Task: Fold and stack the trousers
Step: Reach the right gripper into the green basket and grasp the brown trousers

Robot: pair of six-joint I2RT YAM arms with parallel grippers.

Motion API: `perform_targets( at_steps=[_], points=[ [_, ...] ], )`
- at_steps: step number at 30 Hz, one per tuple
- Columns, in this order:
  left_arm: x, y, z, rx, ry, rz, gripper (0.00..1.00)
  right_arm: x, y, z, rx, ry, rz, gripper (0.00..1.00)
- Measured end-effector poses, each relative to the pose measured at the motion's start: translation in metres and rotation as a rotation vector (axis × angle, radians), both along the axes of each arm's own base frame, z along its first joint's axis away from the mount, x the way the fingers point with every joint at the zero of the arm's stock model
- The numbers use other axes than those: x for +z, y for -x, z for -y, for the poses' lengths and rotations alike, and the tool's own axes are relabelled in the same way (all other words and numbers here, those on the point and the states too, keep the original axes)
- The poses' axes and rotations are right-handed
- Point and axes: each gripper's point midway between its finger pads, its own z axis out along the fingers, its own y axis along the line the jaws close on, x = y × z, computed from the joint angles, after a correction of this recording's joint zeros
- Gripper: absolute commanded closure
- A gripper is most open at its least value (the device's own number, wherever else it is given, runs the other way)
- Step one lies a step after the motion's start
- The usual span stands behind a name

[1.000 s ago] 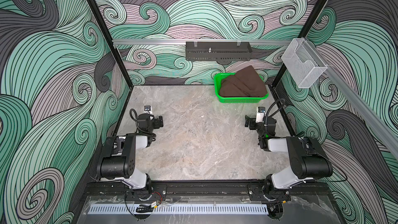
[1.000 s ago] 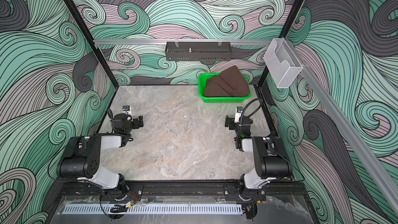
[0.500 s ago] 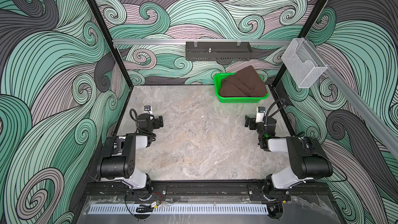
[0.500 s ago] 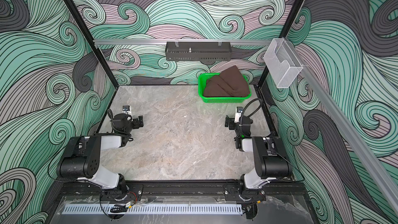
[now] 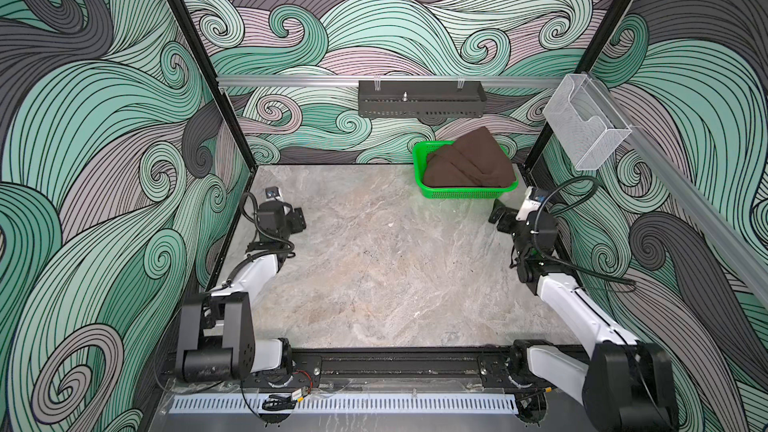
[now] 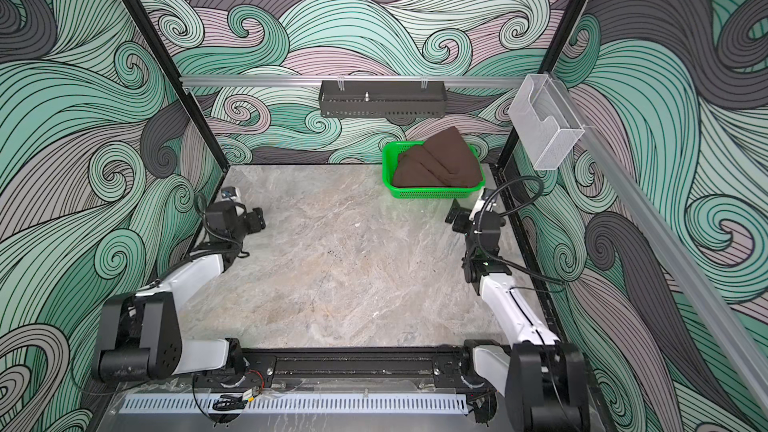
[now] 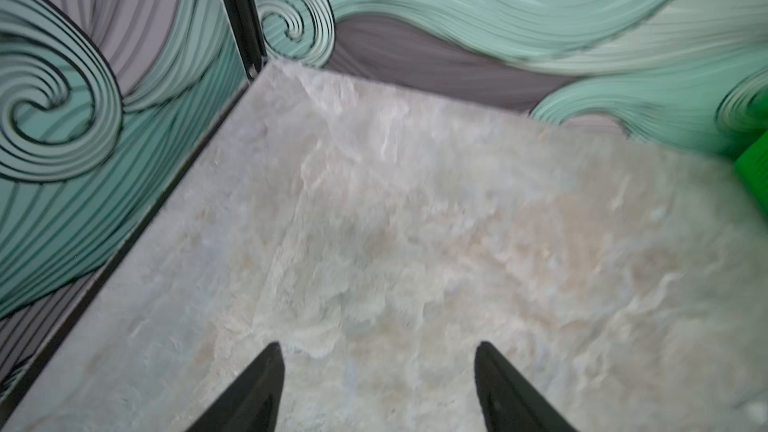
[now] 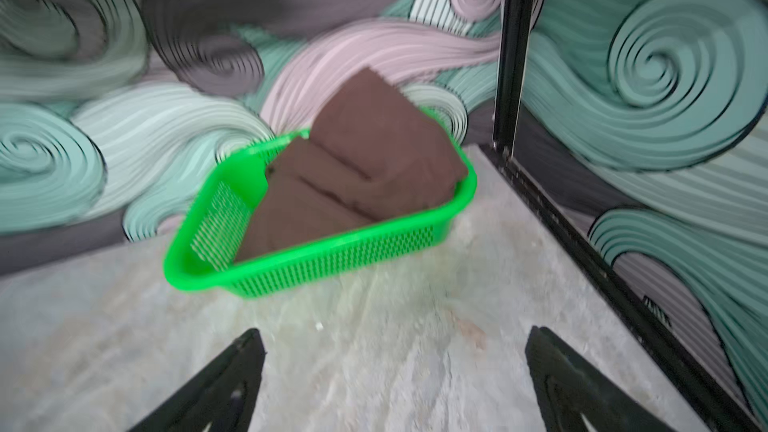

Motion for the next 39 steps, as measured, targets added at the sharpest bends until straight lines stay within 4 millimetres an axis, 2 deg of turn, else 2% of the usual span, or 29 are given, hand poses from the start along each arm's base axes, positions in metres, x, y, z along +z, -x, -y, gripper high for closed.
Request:
perform_targets(
  at_steps=[2,5,7,9,12,14,15,19,25,31,34,39],
  points=[
    [0.042,0.001,0.006,0.004,0.039,0.039,0.28,0.018,0.005,-0.004,0.0,-0.044,-0.001,0.01],
    [0.094,0.015,0.019,-0.009,0.093,0.065,0.24,0.023,0.013,-0.006,-0.004,-0.082,-0.089,0.01],
    [0.117,0.031,0.027,-0.034,0.122,0.063,0.2,0.026,0.016,-0.006,-0.014,-0.091,-0.173,0.01],
    [0.124,0.045,0.031,-0.051,0.142,0.03,0.16,0.036,0.013,-0.006,-0.02,-0.1,-0.225,0.01],
    [0.121,0.057,0.04,-0.089,0.168,-0.066,0.11,0.05,0.001,-0.006,-0.021,-0.119,-0.283,0.01],
    [0.112,0.061,0.046,-0.115,0.187,-0.135,0.02,0.049,-0.011,-0.006,-0.025,-0.134,-0.333,0.01],
    [0.103,0.063,0.05,-0.126,0.204,-0.177,0.01,0.046,-0.019,-0.005,-0.03,-0.143,-0.367,0.01],
    [0.075,0.072,0.061,-0.162,0.254,-0.307,0.01,0.022,-0.059,0.008,-0.059,-0.168,-0.487,0.01],
    [0.056,0.078,0.073,-0.205,0.315,-0.392,0.01,-0.016,-0.124,0.027,-0.073,-0.194,-0.59,0.01],
    [0.04,0.081,0.081,-0.223,0.348,-0.437,0.01,-0.04,-0.182,0.031,-0.048,-0.172,-0.618,0.01],
    [0.035,0.08,0.087,-0.241,0.351,-0.452,0.01,-0.056,-0.199,0.032,-0.04,-0.155,-0.64,0.01],
    [0.028,0.076,0.099,-0.277,0.355,-0.472,0.01,-0.085,-0.213,0.034,-0.037,-0.135,-0.693,0.01]
  ],
)
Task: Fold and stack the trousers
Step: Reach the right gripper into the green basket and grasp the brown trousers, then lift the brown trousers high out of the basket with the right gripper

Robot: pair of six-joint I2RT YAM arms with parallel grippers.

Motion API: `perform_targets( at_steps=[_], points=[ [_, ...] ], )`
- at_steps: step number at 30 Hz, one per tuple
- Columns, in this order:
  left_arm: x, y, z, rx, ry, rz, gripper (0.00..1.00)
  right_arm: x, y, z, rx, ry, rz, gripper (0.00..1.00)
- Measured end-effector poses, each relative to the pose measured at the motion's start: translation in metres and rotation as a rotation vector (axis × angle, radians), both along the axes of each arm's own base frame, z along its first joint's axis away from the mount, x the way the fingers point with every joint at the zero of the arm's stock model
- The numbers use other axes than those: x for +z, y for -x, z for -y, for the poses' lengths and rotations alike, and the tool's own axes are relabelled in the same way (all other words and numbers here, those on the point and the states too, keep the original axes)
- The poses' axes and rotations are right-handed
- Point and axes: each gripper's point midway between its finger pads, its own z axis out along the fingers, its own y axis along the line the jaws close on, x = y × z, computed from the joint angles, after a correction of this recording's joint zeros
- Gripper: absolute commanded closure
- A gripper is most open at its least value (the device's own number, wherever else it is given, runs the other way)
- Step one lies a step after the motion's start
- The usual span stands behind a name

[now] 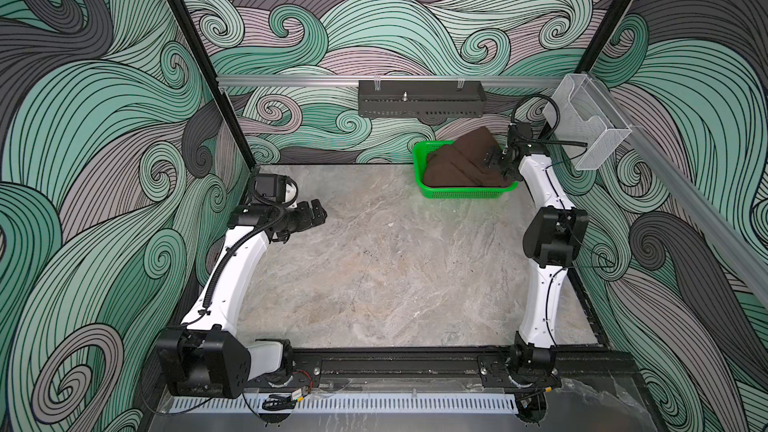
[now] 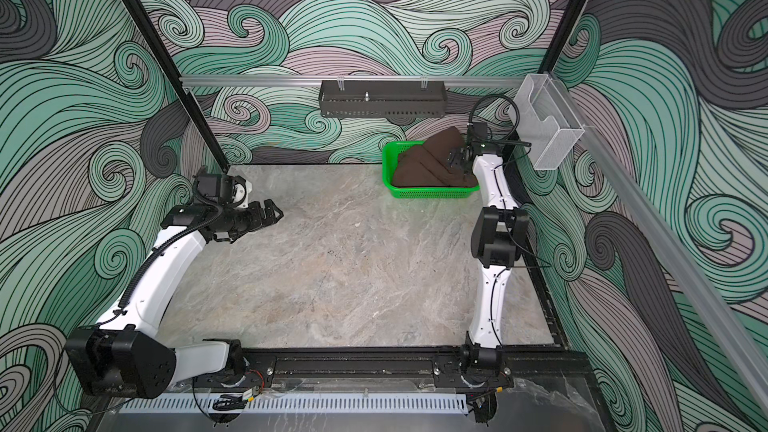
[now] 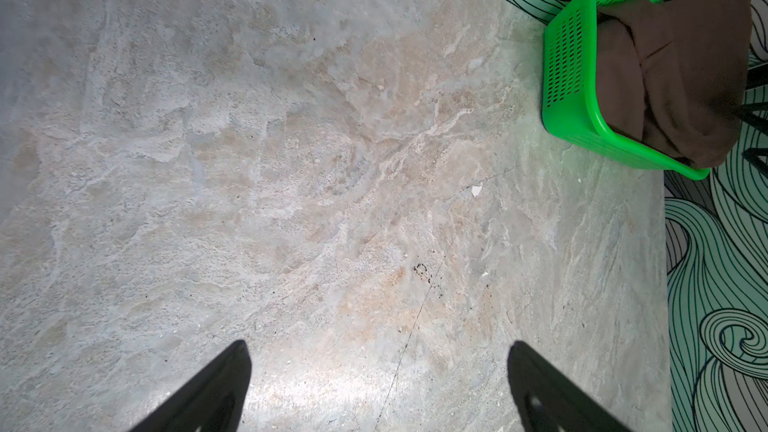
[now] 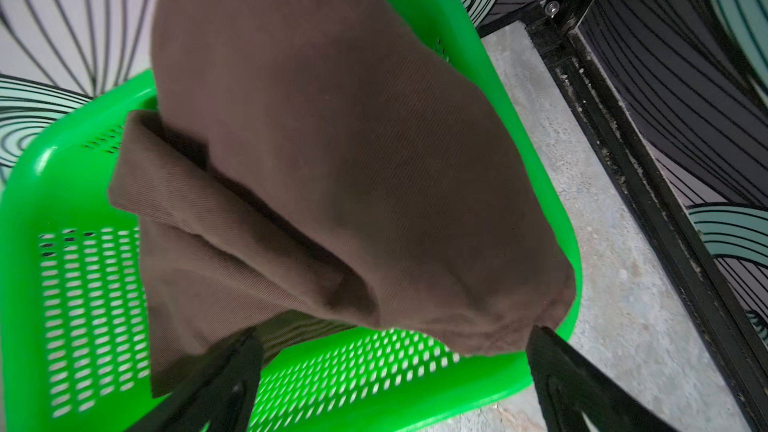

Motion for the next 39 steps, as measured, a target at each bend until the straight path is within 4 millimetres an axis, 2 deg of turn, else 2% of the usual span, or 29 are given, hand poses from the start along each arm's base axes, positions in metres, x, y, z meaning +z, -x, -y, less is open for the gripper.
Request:
perform_targets(
  at_steps=[3,6,8,9,10,13,14,17,20,23,24,27,30,32,33,36,39],
  points=[
    [-0.003,-0.001,0.008,-0.025,0.009,-0.006,0.01,-0.02,-0.005,0.0,0.006,0.003,-0.037,0.03],
    [-0.003,-0.001,0.016,-0.052,0.015,-0.004,0.06,-0.038,-0.005,-0.002,0.018,0.006,-0.079,0.13],
    [-0.001,-0.001,0.02,-0.066,0.021,0.002,0.14,-0.042,-0.006,-0.004,0.03,0.013,-0.089,0.3],
    [0.0,-0.001,0.022,-0.077,0.025,0.007,0.18,-0.042,-0.006,-0.006,0.034,0.014,-0.092,0.44],
    [0.002,-0.002,0.024,-0.084,0.03,0.013,0.21,-0.041,-0.005,-0.008,0.036,0.015,-0.095,0.64],
    [0.008,-0.002,0.03,-0.111,0.044,0.028,0.29,-0.029,-0.005,-0.015,0.043,0.021,-0.078,0.94],
    [0.01,-0.003,0.03,-0.114,0.046,0.033,0.31,-0.024,-0.005,-0.017,0.047,0.026,-0.071,1.0],
    [0.016,-0.002,0.032,-0.126,0.05,0.05,0.34,0.004,-0.005,-0.027,0.057,0.035,-0.023,1.0],
    [0.024,0.001,0.032,-0.132,0.05,0.075,0.38,0.055,-0.001,-0.042,0.078,0.047,0.066,1.0],
    [0.037,0.007,0.032,-0.137,0.05,0.113,0.41,0.132,0.013,-0.057,0.099,0.064,0.206,1.0],
    [0.043,0.009,0.032,-0.139,0.051,0.13,0.42,0.164,0.023,-0.063,0.106,0.068,0.265,1.0],
    [0.059,0.014,0.033,-0.144,0.053,0.174,0.46,0.254,0.06,-0.078,0.13,0.075,0.442,1.0],
    [0.072,0.019,0.032,-0.144,0.054,0.205,0.52,0.339,0.111,-0.09,0.154,0.077,0.626,1.0],
    [0.079,0.022,0.032,-0.143,0.056,0.222,0.57,0.382,0.145,-0.094,0.166,0.07,0.728,1.0],
    [0.082,0.023,0.032,-0.143,0.056,0.227,0.59,0.402,0.164,-0.096,0.174,0.066,0.781,1.0],
    [0.09,0.028,0.031,-0.142,0.058,0.245,0.62,0.445,0.209,-0.103,0.207,0.052,0.897,1.0],
    [0.101,0.032,0.031,-0.141,0.06,0.272,0.65,0.465,0.237,-0.113,0.254,0.024,0.959,1.0]
  ],
)
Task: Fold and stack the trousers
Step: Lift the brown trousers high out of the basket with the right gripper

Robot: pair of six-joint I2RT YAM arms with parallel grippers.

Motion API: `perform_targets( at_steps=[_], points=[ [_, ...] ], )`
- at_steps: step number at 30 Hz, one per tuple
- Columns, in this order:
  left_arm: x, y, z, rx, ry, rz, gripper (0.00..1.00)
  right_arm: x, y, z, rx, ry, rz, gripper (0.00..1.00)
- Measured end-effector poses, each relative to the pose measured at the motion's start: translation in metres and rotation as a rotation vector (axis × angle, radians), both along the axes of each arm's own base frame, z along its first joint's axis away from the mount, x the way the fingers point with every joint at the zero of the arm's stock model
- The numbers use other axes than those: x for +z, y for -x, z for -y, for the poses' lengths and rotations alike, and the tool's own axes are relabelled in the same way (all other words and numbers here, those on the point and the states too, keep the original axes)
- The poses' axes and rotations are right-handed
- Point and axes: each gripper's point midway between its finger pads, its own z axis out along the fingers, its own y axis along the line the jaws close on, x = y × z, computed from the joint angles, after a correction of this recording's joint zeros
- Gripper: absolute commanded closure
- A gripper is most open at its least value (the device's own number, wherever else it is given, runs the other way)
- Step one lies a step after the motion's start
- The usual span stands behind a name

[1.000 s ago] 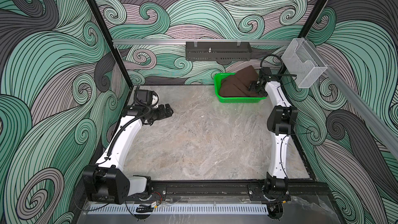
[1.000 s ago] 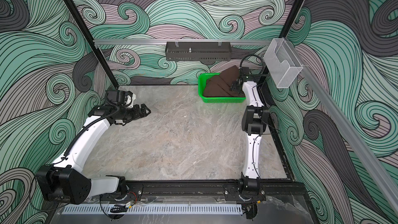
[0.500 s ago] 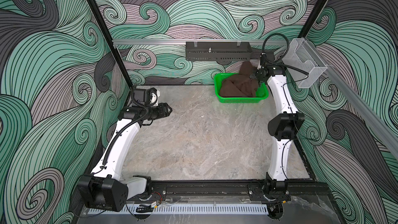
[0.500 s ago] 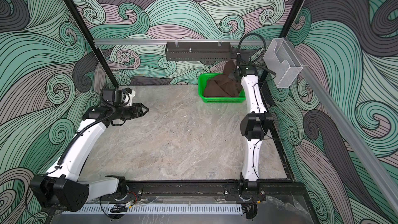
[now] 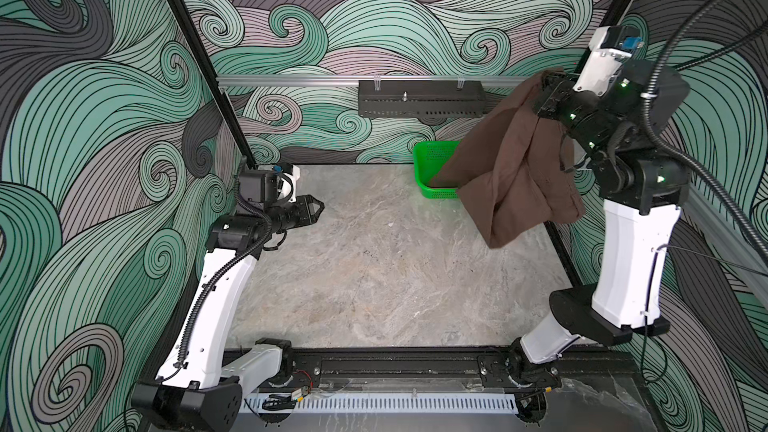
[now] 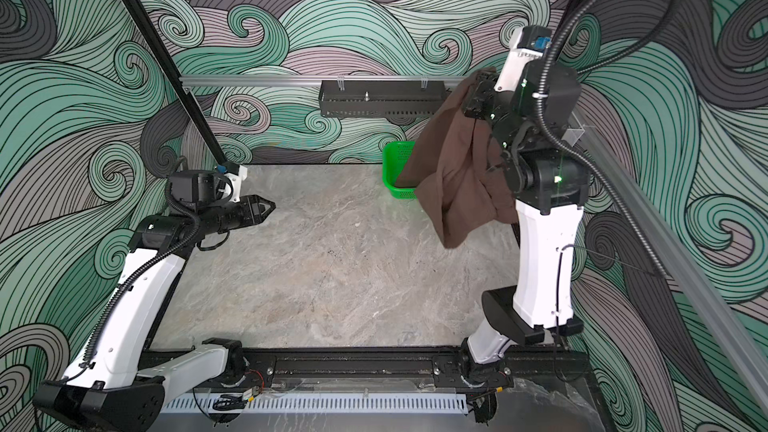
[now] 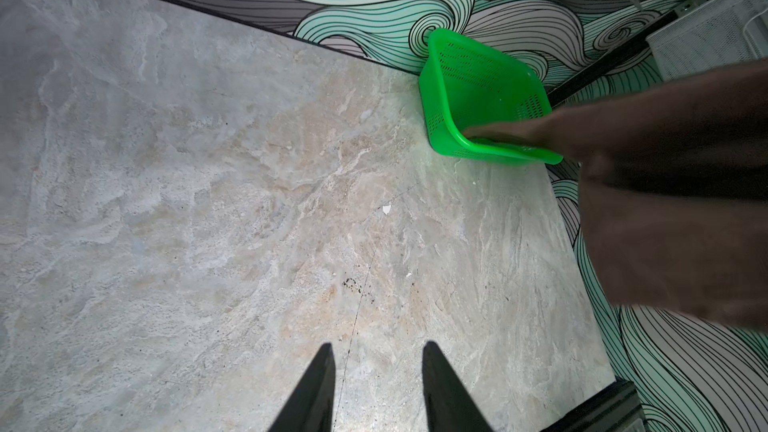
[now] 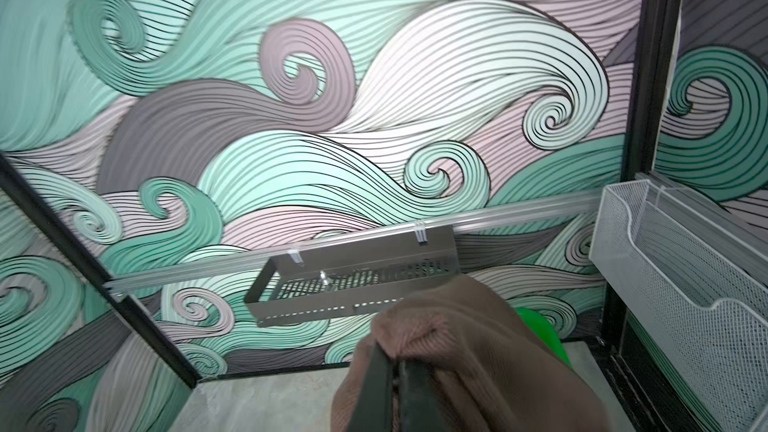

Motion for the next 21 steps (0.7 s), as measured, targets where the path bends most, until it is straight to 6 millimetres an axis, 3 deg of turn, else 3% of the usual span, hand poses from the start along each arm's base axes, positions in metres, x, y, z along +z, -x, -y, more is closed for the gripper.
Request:
perform_targets(
  at_steps=[3,12,17,21],
  points=[
    [0.009,0.006,-0.001,0.003,0.004,0.02,0.67,0.006,0.013,-0.014,0.068,-0.002,0.015,1.0],
    [0.025,0.016,-0.004,0.014,0.006,0.053,0.7,0.004,0.028,-0.067,0.326,-0.036,-0.003,1.0],
    [0.03,0.021,-0.004,0.017,0.014,0.07,0.69,0.043,0.044,-0.088,0.481,-0.148,0.122,1.0],
    [0.039,0.025,-0.002,0.011,0.031,0.098,0.64,0.096,0.065,-0.092,0.581,-0.272,0.304,1.0]
  ],
)
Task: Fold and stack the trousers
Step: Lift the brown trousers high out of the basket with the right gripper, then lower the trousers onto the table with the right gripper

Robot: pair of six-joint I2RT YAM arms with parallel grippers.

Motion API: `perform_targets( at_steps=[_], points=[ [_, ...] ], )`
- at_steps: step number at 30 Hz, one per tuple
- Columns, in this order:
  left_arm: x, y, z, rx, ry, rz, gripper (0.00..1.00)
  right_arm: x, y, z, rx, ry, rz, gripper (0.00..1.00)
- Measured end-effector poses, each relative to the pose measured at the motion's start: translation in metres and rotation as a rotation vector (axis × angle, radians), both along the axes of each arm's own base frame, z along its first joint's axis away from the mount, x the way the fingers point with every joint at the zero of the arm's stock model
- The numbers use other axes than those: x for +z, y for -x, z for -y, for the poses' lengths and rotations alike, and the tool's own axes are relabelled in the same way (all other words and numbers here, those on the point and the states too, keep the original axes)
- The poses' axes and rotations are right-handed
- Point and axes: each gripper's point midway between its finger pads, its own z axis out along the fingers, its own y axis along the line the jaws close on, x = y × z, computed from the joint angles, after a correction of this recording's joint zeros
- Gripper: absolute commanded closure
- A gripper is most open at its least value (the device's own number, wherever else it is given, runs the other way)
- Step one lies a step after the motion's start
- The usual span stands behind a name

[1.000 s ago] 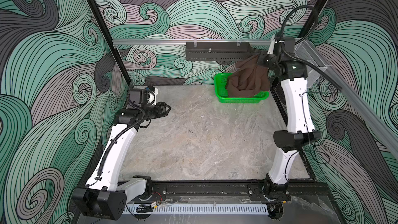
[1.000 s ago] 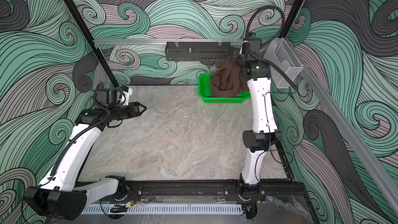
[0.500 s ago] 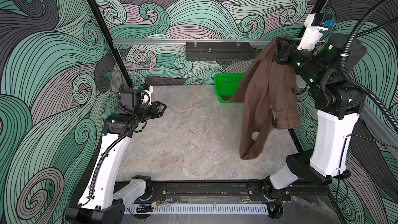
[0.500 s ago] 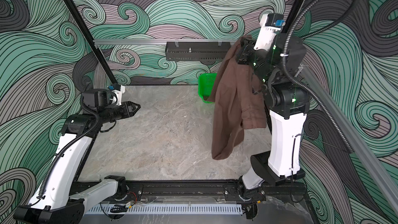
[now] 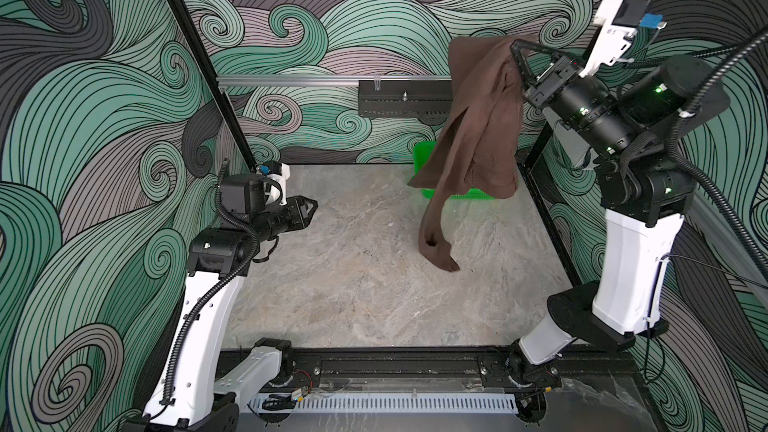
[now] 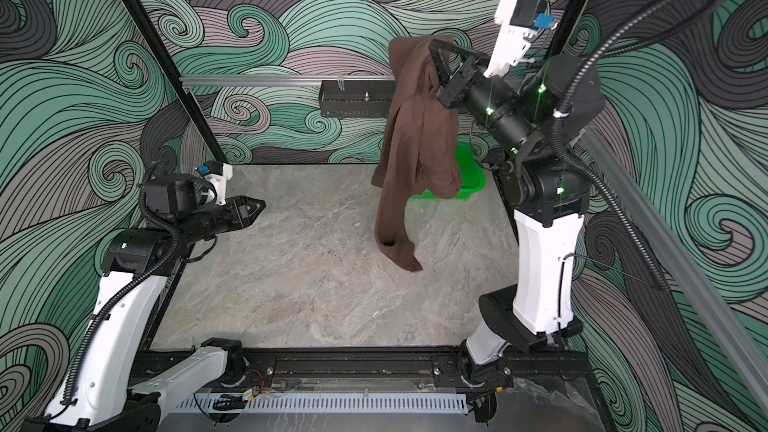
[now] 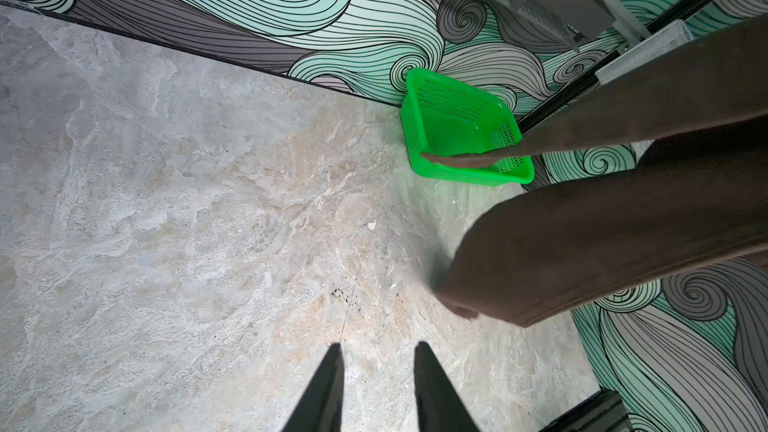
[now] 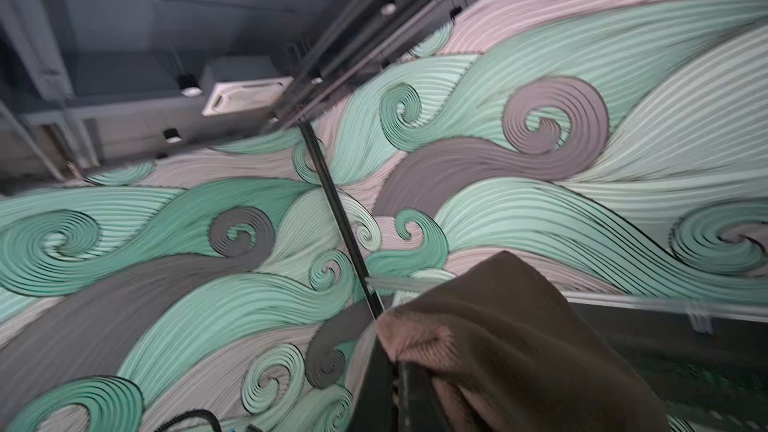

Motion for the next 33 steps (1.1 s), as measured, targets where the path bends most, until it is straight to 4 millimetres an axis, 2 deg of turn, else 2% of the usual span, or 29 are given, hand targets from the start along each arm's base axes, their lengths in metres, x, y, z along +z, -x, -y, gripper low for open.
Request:
perform_targets(
  at_steps=[3,7,11,14,17,19,22,23,24,27,29,30,33],
  points=[
    [0.008,0.002,0.004,-0.019,0.023,0.033,0.55,0.033,0.019,0.003,0.06,-0.1,0.105,1.0],
    [0.004,0.003,0.015,-0.07,0.082,0.063,0.42,0.054,0.038,0.008,0.105,-0.17,0.175,1.0],
    [-0.015,-0.002,0.026,-0.109,0.147,0.033,0.36,0.048,0.039,0.008,0.096,-0.154,0.152,1.0],
    [-0.028,-0.006,0.031,-0.12,0.175,0.002,0.35,0.021,0.024,0.004,0.064,-0.089,0.059,1.0],
    [-0.03,-0.007,0.032,-0.124,0.18,-0.002,0.34,-0.03,-0.001,-0.002,0.021,0.0,-0.087,0.99],
    [-0.029,-0.007,0.032,-0.125,0.178,0.0,0.33,-0.081,-0.021,-0.004,-0.019,0.066,-0.213,0.96],
    [-0.032,-0.006,0.031,-0.125,0.168,-0.007,0.33,-0.176,-0.045,0.0,-0.101,0.173,-0.432,0.94],
    [-0.034,-0.005,0.03,-0.124,0.161,-0.013,0.32,-0.215,-0.05,0.006,-0.141,0.215,-0.518,0.94],
    [-0.037,-0.004,0.029,-0.122,0.152,-0.021,0.32,-0.251,-0.051,0.012,-0.18,0.258,-0.598,0.93],
    [-0.047,-0.001,0.027,-0.116,0.13,-0.058,0.32,-0.342,-0.042,0.037,-0.298,0.38,-0.805,0.88],
    [-0.055,0.002,0.026,-0.113,0.117,-0.093,0.32,-0.386,-0.032,0.055,-0.381,0.45,-0.898,0.85],
    [-0.059,0.004,0.025,-0.112,0.111,-0.113,0.32,-0.402,-0.027,0.065,-0.424,0.477,-0.935,0.8],
    [-0.071,0.011,0.029,-0.125,0.101,-0.163,0.31,-0.43,-0.013,0.089,-0.528,0.531,-0.999,0.58]
  ],
)
